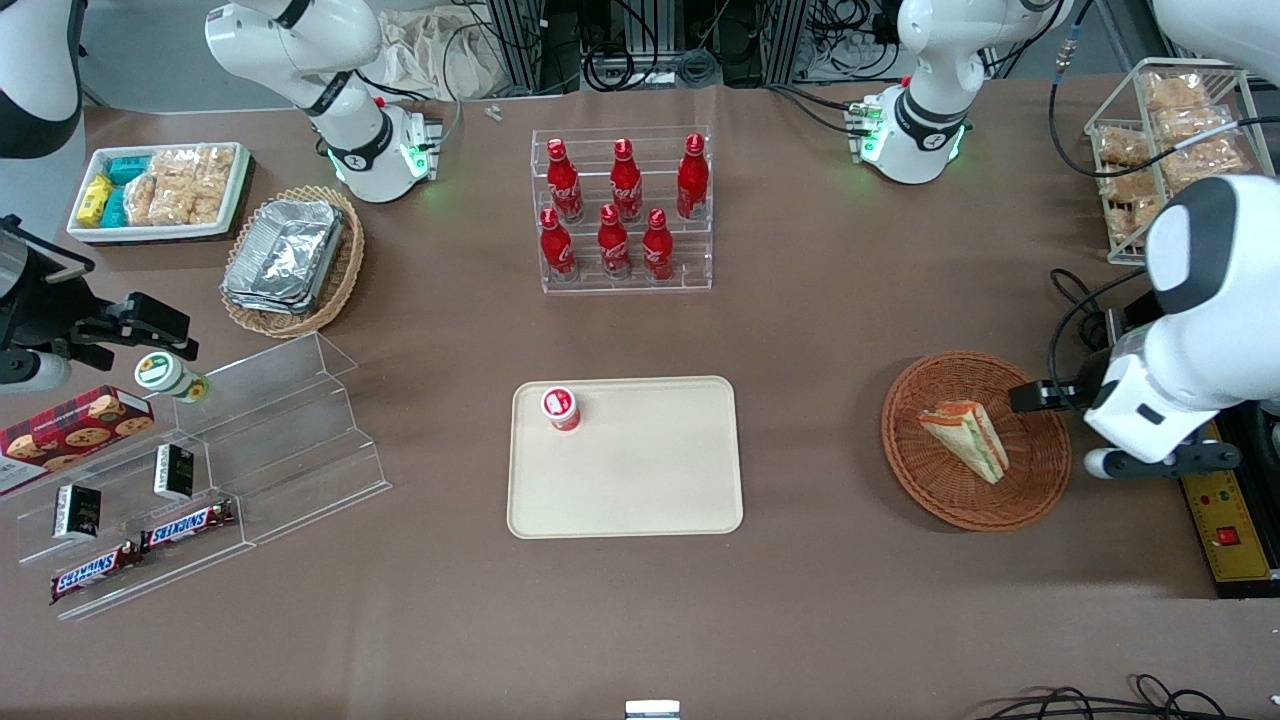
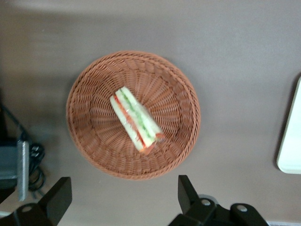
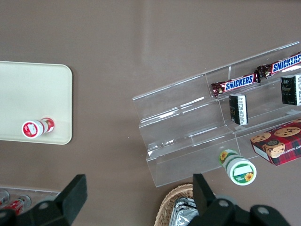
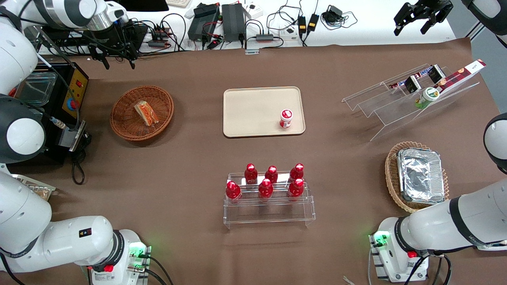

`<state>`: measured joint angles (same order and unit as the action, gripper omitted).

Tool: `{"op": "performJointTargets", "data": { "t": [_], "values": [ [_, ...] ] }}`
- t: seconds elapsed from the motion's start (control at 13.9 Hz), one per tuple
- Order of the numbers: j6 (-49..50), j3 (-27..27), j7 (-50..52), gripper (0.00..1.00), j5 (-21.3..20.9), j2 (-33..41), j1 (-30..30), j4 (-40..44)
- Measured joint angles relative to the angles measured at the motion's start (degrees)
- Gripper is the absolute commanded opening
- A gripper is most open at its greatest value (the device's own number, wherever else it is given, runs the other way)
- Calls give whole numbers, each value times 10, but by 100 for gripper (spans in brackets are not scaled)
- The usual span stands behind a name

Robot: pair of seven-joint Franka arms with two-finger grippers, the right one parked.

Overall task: Place sandwich from basket to tray
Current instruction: 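Move the left gripper over the wrapped sandwich in the wicker basket, then lower the left gripper and close it on the sandwich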

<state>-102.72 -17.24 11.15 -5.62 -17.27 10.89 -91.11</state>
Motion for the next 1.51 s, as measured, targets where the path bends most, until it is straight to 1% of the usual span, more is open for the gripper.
{"op": "performJointTargets", "data": {
  "t": [0.22,0.43,0.72,0.79,1.01,1.3,1.37,1.51],
  "values": [
    [-109,0,32,100,0,28,0,-101],
    [-132,0,59,99,0,25,1,-145],
    [-148,3,89,97,1,-12,3,-153],
    [-159,4,102,94,1,-22,4,-153],
    [-189,6,144,94,1,-52,4,-153],
    [-201,7,158,94,1,-79,5,-153],
    [-208,8,163,91,0,-84,5,-153],
    [-224,12,174,90,0,-96,5,-153]
  ]
}}
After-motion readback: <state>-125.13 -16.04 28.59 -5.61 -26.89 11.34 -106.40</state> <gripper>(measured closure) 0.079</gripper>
